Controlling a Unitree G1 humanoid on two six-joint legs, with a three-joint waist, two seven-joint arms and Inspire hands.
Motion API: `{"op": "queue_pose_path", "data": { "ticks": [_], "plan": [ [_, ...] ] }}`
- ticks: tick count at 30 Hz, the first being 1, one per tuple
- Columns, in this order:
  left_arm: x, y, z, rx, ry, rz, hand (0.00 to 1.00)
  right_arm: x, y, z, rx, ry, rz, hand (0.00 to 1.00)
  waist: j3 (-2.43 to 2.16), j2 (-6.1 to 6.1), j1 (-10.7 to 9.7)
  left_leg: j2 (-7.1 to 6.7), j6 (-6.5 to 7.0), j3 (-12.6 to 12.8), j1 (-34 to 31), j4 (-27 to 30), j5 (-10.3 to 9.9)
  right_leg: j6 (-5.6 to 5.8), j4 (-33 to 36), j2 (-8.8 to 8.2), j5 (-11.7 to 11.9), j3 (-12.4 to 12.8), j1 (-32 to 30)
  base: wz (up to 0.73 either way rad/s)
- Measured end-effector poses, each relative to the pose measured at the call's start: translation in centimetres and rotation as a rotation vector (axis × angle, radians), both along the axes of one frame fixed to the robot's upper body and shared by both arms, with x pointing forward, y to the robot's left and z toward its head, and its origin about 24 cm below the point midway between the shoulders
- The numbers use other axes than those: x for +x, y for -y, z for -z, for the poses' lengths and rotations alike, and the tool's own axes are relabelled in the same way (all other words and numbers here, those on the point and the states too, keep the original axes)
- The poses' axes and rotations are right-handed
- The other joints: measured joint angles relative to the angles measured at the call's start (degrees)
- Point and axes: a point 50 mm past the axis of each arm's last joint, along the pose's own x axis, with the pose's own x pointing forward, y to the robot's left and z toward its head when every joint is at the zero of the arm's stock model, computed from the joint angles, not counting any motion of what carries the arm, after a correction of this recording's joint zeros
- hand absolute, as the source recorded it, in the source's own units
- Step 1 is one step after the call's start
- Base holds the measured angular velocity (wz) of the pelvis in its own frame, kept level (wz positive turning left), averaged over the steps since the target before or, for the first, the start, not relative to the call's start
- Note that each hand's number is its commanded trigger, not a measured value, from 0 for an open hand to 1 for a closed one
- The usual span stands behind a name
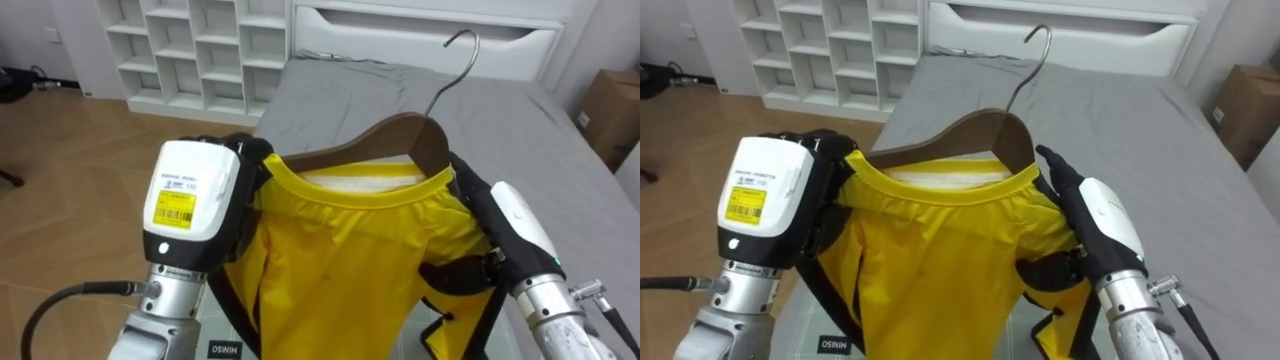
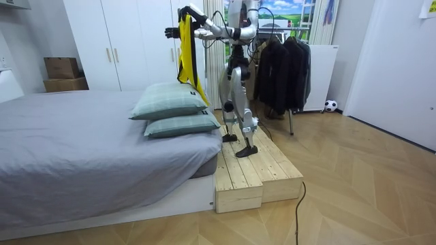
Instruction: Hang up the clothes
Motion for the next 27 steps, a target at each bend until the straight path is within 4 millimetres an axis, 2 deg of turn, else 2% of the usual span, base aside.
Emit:
{"op": "queue_pose_path", "data": {
  "ticks": [10, 12, 13, 14, 15, 16, 21, 27],
  "plan": [
    [0.0, 0.2, 0.1, 0.029, 0.008, 0.004, 1.0, 0.0, -0.1, 0.1, -0.059, 0.004, -0.002, 0.0, 0.02, 0.11, 0.16, 0.0, -0.06, -0.12, -0.18, 0.0, -0.04, 0.03, 0.01, 0.0, -0.13, -0.06, -0.13, 0.0],
    [-0.1, 0.3, 0.1, 0.033, 0.012, 0.004, 1.0, 0.0, -0.2, 0.1, -0.058, 0.003, -0.004, 0.09, 0.01, 0.14, 0.24, 0.01, -0.06, -0.11, -0.16, 0.01, -0.04, 0.03, 0.03, 0.0, -0.12, -0.06, -0.11, 0.0],
    [-0.1, 0.3, 0.0, 0.032, 0.013, 0.004, 1.0, 0.0, -0.2, 0.1, -0.058, 0.003, -0.004, 0.3, 0.02, 0.19, 0.3, 0.01, -0.06, -0.11, -0.15, 0.02, -0.04, 0.03, 0.05, 0.0, -0.12, -0.06, -0.11, 0.0],
    [-0.1, 0.3, 0.0, 0.032, 0.014, 0.004, 1.0, 0.0, -0.2, 0.1, -0.058, 0.003, -0.004, 0.63, 0.02, 0.25, 0.31, 0.01, -0.06, -0.11, -0.14, 0.04, -0.04, 0.03, 0.07, 0.0, -0.12, -0.06, -0.09, 0.0],
    [-0.1, 0.3, 0.0, 0.032, 0.014, 0.004, 1.0, 0.0, -0.2, 0.1, -0.058, 0.003, -0.005, 0.91, 0.03, 0.28, 0.31, 0.01, -0.06, -0.11, -0.12, 0.04, -0.04, 0.02, 0.08, 0.0, -0.12, -0.07, -0.07, 0.0],
    [-0.1, 0.3, 0.0, 0.034, 0.015, 0.004, 1.0, 0.0, -0.2, 0.2, -0.058, 0.002, -0.004, 1.0, 0.05, 0.35, 0.31, 0.01, -0.06, -0.1, -0.11, 0.05, -0.04, 0.02, 0.1, 0.0, -0.12, -0.06, -0.05, 0.0],
    [-0.2, 0.6, 0.1, 0.09, 0.033, 0.008, 1.0, 0.2, -0.1, 1.3, -0.061, -0.048, 0.002, 1.0, 0.04, 0.42, 0.28, 0.02, -0.05, -0.16, -0.1, 0.11, -0.03, 0.0, 0.15, -0.01, -0.11, -0.14, 0.02, 0.0],
    [-0.2, 0.6, 0.1, 0.088, 0.052, -0.001, 1.0, 0.2, -0.1, 1.6, -0.063, -0.069, 0.011, 1.0, 0.05, 0.42, 0.29, 0.01, -0.05, -0.19, -0.12, 0.1, -0.03, 0.01, 0.11, -0.03, -0.11, -0.16, 0.0, 0.0]
  ]
}}
